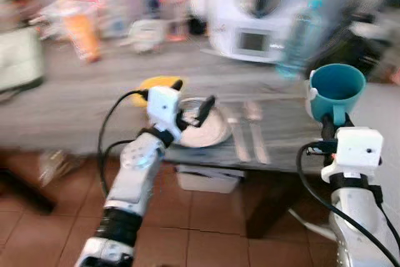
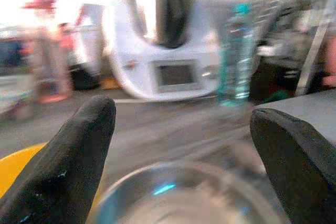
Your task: Setting the table
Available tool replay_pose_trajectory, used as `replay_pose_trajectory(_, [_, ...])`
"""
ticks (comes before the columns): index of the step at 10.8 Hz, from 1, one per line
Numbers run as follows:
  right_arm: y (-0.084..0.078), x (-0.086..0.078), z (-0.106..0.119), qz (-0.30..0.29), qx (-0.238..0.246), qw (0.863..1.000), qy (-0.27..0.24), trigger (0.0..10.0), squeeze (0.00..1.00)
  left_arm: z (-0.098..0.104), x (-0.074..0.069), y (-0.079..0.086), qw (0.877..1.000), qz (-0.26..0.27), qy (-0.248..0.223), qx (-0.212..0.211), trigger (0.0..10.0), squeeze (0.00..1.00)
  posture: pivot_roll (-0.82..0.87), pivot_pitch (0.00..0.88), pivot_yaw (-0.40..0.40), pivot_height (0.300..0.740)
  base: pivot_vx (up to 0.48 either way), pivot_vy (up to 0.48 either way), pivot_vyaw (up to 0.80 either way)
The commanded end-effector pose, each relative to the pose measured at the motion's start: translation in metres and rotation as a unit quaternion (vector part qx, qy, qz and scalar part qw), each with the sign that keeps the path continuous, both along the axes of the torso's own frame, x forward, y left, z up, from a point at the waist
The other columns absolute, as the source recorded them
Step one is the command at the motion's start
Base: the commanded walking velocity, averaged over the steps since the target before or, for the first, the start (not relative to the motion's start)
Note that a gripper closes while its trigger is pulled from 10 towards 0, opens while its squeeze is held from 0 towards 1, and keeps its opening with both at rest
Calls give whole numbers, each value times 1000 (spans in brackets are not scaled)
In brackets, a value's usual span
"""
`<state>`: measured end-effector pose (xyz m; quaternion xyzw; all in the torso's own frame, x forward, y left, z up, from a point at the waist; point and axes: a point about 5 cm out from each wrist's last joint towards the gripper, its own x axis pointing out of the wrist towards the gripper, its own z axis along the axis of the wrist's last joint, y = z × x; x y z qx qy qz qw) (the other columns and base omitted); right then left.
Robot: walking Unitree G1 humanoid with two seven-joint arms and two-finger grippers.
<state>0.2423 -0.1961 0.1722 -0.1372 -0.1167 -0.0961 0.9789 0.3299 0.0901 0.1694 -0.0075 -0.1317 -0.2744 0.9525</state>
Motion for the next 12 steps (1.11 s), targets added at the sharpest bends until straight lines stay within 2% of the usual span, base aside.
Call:
replay_pose_trajectory(1, [1, -1, 7, 1, -5, 1000, -15, 10000, 0, 1, -2, 1, 1000, 1, -2, 3, 10000, 0, 83, 100, -24, 740, 0, 0, 794])
replay_pose_trajectory(10, [1, -1, 7, 1, -5, 1000, -15, 10000, 0, 1, -2, 1, 1000, 1, -2, 3, 10000, 0, 83, 100, -24, 740, 0, 0, 794])
replay_pose_trajectory(11, [-4, -1, 8, -19, -8, 1000, -19, 10000, 0, -7, -19, 2, 997, -73, 27, 16, 10000, 0, 91, 108, -27, 740, 0, 0, 0])
replay_pose_trajectory(12, [-7, -1, 11, -31, -17, 999, -24, 10000, 0, -9, -27, -2, 991, -123, 38, 19, 10000, 0, 91, 109, -29, 740, 0, 0, 0])
